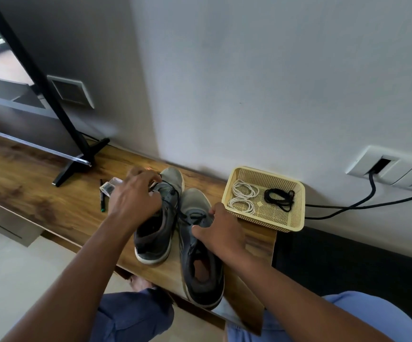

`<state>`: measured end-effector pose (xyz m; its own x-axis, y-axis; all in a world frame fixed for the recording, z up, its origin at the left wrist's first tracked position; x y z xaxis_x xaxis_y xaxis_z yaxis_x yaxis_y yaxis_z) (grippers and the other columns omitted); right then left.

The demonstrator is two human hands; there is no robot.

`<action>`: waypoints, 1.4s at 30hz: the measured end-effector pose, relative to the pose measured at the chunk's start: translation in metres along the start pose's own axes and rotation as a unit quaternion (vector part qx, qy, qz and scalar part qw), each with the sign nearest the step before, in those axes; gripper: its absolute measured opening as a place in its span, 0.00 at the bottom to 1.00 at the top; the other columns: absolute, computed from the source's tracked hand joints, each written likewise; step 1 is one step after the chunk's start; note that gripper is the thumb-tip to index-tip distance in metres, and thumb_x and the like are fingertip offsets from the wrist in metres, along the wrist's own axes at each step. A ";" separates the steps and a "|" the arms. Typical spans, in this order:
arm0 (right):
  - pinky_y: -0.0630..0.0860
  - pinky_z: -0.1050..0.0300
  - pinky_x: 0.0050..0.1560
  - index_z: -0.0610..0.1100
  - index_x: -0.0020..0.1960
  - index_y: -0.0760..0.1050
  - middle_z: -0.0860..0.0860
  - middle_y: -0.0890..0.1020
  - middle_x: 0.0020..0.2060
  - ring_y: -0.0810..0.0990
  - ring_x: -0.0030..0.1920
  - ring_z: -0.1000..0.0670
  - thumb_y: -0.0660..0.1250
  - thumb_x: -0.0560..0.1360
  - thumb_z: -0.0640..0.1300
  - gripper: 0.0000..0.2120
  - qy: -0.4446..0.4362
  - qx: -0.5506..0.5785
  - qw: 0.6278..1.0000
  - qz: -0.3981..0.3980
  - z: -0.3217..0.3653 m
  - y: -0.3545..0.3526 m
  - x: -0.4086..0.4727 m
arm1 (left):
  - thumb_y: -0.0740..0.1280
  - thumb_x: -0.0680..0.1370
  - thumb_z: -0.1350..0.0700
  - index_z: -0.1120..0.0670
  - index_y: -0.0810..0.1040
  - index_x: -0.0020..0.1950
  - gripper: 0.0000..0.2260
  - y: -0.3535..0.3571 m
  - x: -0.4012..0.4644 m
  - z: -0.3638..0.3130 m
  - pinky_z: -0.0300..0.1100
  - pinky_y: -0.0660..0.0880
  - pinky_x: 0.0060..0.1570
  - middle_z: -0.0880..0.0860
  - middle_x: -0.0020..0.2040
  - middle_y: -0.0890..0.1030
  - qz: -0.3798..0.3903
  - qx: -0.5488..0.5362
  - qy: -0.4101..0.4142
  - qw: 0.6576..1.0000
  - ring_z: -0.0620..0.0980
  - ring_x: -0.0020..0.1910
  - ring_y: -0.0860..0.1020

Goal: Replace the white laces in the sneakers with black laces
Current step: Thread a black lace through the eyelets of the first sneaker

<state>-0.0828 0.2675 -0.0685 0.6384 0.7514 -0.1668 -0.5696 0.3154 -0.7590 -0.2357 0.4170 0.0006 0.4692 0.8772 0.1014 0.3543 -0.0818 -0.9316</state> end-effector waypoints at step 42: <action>0.81 0.54 0.49 0.47 0.50 0.82 0.53 0.86 0.42 0.84 0.43 0.53 0.71 0.77 0.44 0.03 -0.150 0.215 0.965 0.011 0.048 -0.006 0.013 | 0.71 0.72 0.48 0.45 0.82 0.44 0.02 -0.011 -0.005 -0.029 0.49 0.72 0.51 0.39 0.37 0.81 -0.104 -0.076 0.084 0.988 0.47 0.42 0.80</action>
<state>-0.0958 0.3028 -0.0361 0.4828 0.8738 0.0584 -0.7839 0.4609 -0.4159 -0.2178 0.3999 0.0206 0.4972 0.7927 0.3528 0.5678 0.0101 -0.8231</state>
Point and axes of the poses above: each hand's wrist, its own x-axis towards the middle knuckle, its own y-axis out of the palm, z = x × y, the point moved 3 cm from there along x, towards the middle knuckle
